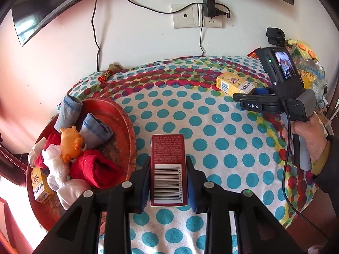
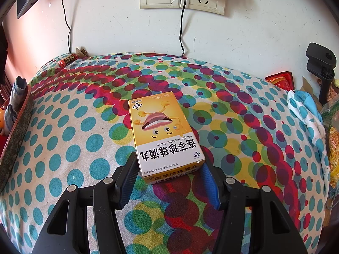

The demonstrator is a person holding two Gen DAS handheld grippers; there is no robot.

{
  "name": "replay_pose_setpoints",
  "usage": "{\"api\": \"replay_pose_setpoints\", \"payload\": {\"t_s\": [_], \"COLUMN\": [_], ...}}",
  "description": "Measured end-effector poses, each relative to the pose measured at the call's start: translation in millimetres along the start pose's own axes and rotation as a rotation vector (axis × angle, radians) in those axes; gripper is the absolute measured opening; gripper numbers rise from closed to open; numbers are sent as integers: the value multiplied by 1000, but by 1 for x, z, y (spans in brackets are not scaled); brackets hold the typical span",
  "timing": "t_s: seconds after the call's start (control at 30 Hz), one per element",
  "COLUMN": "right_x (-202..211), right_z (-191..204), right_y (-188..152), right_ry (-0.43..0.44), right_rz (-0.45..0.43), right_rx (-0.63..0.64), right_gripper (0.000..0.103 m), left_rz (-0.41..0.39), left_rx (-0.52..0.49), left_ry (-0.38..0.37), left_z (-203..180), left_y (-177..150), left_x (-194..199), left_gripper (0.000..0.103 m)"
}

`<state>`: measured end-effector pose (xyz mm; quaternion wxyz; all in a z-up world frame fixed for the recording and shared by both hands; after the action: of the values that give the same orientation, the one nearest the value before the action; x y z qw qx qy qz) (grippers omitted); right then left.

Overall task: Organize objects
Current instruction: 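Lift the small beige box with the left gripper toward the red tray, then lower the small beige box into the red tray and open the left gripper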

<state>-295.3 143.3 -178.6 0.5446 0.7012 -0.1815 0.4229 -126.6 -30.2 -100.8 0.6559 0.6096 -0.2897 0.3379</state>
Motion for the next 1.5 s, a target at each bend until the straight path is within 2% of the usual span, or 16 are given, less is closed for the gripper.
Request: {"api": "replay_pose_setpoints", "payload": {"t_s": [0.17, 0.4, 0.9, 1.2, 1.4, 1.5], "right_x": [0, 0, 0, 0, 0, 0], "right_z": [0, 0, 1, 1, 2, 0], "right_y": [0, 0, -1, -1, -1, -1], "right_ry": [-1, -2, -3, -5, -8, -15], "right_rz": [0, -1, -2, -4, -5, -7], "right_rx": [1, 0, 0, 0, 4, 10], "right_gripper": [54, 54, 54, 54, 54, 53], "left_rz": [-15, -5, 54, 125, 129, 130], "left_rx": [-10, 29, 163, 218, 243, 269], "left_ry": [55, 122, 254, 239, 195, 186], "left_z": [24, 75, 184, 218, 226, 230], "left_y": [9, 16, 23, 9, 4, 1], "left_x": [8, 10, -8, -43, -52, -49], "left_gripper": [29, 29, 30, 30, 32, 41]}}
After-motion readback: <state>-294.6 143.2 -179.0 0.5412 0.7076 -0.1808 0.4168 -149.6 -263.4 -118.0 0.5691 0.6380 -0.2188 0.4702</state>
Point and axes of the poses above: each gripper's, at about its wrist camera, not at the fingertips, and x roughly against the way its jaws point, z to its left, y to its top, the point moved 9 cm from there along -x, roughly the way its jaws point, and after that the axes turned 3 degrees about x, right-handed, at the moved point
